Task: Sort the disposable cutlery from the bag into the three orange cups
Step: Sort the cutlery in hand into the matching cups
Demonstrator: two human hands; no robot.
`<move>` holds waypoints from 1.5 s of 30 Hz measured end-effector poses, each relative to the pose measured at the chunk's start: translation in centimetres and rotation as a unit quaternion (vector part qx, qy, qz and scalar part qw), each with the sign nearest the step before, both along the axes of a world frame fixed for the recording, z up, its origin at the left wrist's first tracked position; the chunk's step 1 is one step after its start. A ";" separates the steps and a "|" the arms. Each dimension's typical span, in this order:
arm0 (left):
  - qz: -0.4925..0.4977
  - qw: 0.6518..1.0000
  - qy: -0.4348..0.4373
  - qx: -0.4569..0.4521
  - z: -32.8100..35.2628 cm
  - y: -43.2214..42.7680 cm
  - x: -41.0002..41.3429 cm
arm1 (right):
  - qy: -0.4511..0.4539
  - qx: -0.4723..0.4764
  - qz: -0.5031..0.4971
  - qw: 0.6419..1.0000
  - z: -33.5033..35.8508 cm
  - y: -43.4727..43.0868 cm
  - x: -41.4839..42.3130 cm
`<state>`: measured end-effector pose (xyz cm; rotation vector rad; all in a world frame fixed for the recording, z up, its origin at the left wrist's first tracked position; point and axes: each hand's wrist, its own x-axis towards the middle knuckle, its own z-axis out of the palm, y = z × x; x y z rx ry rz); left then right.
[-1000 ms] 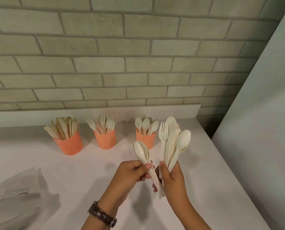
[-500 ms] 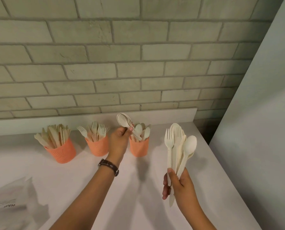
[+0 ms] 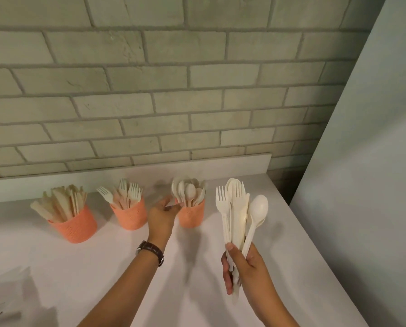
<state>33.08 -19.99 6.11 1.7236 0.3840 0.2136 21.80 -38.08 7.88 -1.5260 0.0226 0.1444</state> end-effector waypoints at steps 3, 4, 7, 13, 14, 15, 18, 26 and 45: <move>0.031 0.999 -0.005 -0.037 1.2 0.1 -3.4 | 0.001 0.008 0.014 1.000 0.1 1.3 -0.1; 0.021 0.999 -0.011 -0.044 1.7 0.2 -4.7 | -0.003 0.010 0.021 1.000 0.1 1.8 -0.2; -0.019 0.998 -0.012 -0.061 3.0 0.6 -8.6 | -0.009 -0.004 0.040 0.999 -0.1 3.7 -0.3; -0.009 0.997 -0.005 -0.082 4.4 2.7 -12.8 | -0.020 -0.054 0.086 0.995 -1.1 8.2 -1.3; -0.001 0.997 -0.003 -0.078 4.5 3.2 -13.1 | -0.021 -0.066 0.092 0.993 -1.2 8.9 -1.5; 0.005 0.997 -0.002 -0.073 4.5 3.7 -13.5 | -0.026 -0.084 0.097 0.991 -1.4 9.6 -1.6; 0.003 0.999 -0.009 -0.032 4.7 4.6 -14.2 | -0.070 -0.163 0.107 0.978 -2.1 11.4 -1.9; 0.007 0.999 -0.019 -0.038 5.2 6.2 -14.8 | -0.105 -0.205 0.129 0.965 -2.1 13.0 -2.4; -0.098 0.982 0.022 -0.159 5.0 6.8 -13.7 | 0.012 -0.015 0.066 0.998 -0.2 11.6 -2.7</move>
